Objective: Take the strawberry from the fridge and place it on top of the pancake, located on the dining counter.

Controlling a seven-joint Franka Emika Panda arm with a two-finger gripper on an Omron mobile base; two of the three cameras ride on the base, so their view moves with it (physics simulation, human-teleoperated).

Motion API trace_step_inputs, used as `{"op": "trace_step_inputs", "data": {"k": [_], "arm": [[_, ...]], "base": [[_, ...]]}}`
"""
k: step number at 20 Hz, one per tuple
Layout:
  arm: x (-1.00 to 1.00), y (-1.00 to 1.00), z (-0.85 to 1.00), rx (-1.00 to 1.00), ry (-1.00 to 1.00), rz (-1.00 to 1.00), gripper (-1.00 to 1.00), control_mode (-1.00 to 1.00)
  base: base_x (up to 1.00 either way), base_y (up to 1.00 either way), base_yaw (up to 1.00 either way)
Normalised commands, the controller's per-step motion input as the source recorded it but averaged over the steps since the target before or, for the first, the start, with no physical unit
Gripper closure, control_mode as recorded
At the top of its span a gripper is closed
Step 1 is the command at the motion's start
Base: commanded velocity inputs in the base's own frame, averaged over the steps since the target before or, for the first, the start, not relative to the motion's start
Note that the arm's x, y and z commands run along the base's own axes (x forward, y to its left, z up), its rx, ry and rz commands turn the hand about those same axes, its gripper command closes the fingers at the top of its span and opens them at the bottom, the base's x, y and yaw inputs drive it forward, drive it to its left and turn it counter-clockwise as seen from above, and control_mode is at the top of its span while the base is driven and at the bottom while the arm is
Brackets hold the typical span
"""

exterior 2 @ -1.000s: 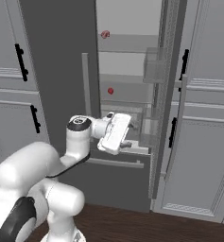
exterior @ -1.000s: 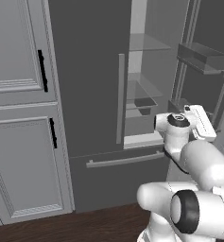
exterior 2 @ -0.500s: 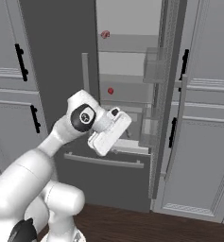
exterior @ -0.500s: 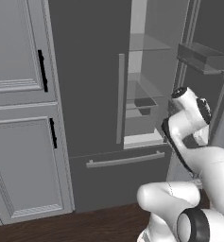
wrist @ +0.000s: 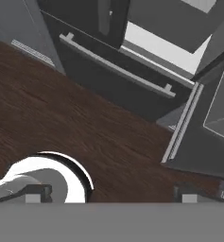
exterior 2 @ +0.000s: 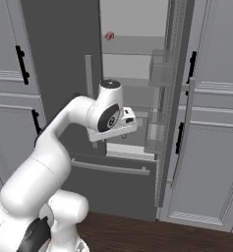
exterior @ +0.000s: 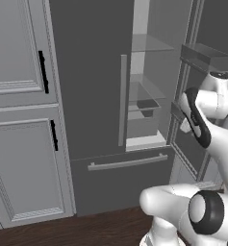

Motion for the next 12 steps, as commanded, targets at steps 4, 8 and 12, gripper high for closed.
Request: {"op": "trace_step_inputs", "data": {"k": [4, 8, 12], "arm": [[0.0, 1.0, 0.13, 0.07, -0.51, -0.26, -1.0, -1.0], [0.27, 1.0, 0.4, -0.01, -0.33, -0.31, -1.0, -1.0], [0.71, 1.0, 0.06, 0.02, -0.07, -0.33, -1.0, -1.0]], "base": [[0.0, 0.0, 0.0], [0.0, 0.0, 0.0], [0.0, 0.0, 0.0]]}}
